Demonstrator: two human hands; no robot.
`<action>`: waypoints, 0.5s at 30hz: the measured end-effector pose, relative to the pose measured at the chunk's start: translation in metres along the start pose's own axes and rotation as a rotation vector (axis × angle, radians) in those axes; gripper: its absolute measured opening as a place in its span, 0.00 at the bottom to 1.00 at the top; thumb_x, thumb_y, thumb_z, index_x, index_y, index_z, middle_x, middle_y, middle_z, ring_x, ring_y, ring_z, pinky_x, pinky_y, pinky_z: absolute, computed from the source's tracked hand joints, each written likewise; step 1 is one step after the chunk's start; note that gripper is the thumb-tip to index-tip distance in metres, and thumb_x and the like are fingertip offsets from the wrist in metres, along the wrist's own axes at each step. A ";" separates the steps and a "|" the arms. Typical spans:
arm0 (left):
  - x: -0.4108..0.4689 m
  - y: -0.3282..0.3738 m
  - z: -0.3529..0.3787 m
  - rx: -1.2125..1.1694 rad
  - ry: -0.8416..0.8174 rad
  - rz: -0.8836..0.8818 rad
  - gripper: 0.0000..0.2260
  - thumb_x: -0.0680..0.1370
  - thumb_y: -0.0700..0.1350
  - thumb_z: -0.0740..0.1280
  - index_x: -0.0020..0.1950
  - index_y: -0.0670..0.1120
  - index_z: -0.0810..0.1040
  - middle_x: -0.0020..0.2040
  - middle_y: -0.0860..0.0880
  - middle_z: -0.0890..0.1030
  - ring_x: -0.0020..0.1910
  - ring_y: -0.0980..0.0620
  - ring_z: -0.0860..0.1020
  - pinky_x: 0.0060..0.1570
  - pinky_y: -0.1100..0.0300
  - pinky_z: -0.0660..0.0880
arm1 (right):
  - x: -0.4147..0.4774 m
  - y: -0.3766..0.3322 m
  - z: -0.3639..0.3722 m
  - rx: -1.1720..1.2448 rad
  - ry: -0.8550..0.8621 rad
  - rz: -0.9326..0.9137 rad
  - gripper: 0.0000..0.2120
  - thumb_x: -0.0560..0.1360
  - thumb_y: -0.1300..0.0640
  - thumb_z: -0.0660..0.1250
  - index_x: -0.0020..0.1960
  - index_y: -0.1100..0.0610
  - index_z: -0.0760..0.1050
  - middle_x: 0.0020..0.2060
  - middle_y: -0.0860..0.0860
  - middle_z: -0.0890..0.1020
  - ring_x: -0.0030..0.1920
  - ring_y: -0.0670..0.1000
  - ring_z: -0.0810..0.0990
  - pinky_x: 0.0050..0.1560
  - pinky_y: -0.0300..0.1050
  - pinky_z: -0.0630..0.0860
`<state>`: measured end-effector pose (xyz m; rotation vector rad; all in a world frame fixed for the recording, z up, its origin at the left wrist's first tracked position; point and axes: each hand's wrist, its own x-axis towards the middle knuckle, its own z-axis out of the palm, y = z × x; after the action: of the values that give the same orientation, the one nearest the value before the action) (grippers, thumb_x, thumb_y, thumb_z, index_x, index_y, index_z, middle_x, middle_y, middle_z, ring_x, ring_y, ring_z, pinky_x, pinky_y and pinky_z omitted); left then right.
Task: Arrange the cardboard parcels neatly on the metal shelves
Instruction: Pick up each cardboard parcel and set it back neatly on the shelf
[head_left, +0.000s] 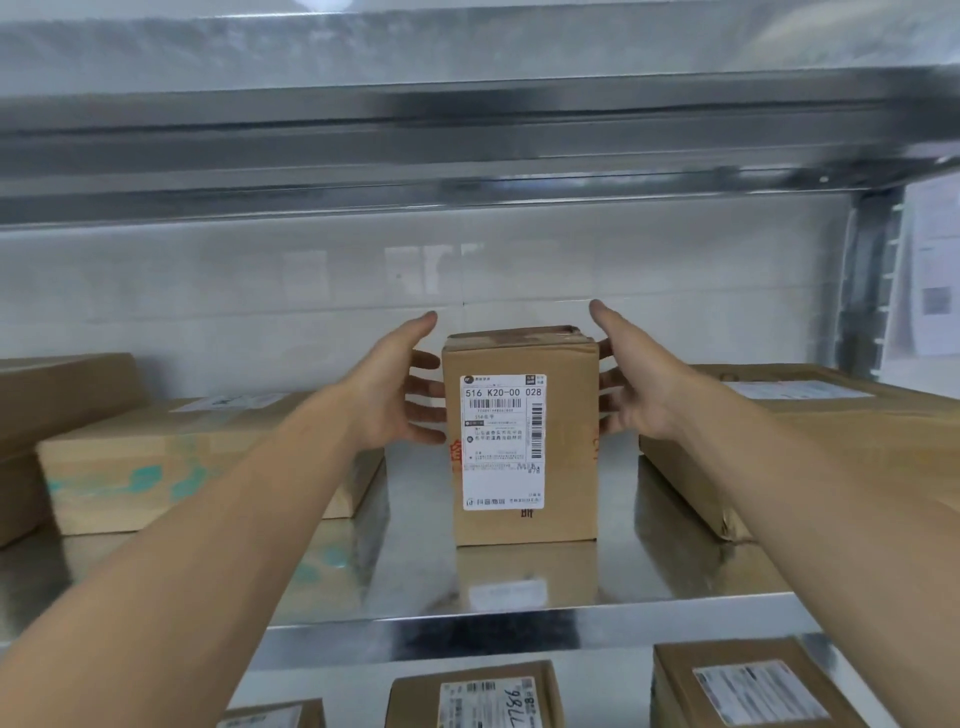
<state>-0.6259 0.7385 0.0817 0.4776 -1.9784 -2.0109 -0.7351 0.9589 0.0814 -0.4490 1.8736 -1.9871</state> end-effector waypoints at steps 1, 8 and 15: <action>0.000 0.004 0.002 0.024 0.014 -0.032 0.32 0.78 0.67 0.64 0.67 0.42 0.73 0.57 0.38 0.81 0.55 0.34 0.81 0.62 0.34 0.74 | 0.000 -0.003 0.001 -0.028 -0.013 0.025 0.27 0.80 0.32 0.60 0.55 0.57 0.74 0.49 0.60 0.81 0.51 0.61 0.82 0.62 0.67 0.77; -0.007 0.025 0.021 0.296 0.016 -0.082 0.19 0.80 0.60 0.66 0.52 0.43 0.80 0.47 0.41 0.77 0.44 0.40 0.81 0.37 0.47 0.81 | 0.008 -0.025 0.005 -0.188 -0.072 0.185 0.33 0.74 0.35 0.72 0.61 0.61 0.71 0.56 0.68 0.76 0.58 0.73 0.78 0.63 0.81 0.69; 0.003 0.028 0.018 0.348 -0.030 -0.086 0.13 0.81 0.52 0.66 0.40 0.46 0.78 0.37 0.45 0.76 0.43 0.44 0.75 0.43 0.39 0.82 | 0.010 -0.030 0.009 -0.342 -0.081 0.199 0.22 0.76 0.46 0.74 0.61 0.60 0.77 0.60 0.62 0.74 0.54 0.72 0.81 0.57 0.81 0.73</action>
<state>-0.6373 0.7527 0.1097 0.6197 -2.3754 -1.7309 -0.7412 0.9473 0.1113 -0.4089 2.1213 -1.5061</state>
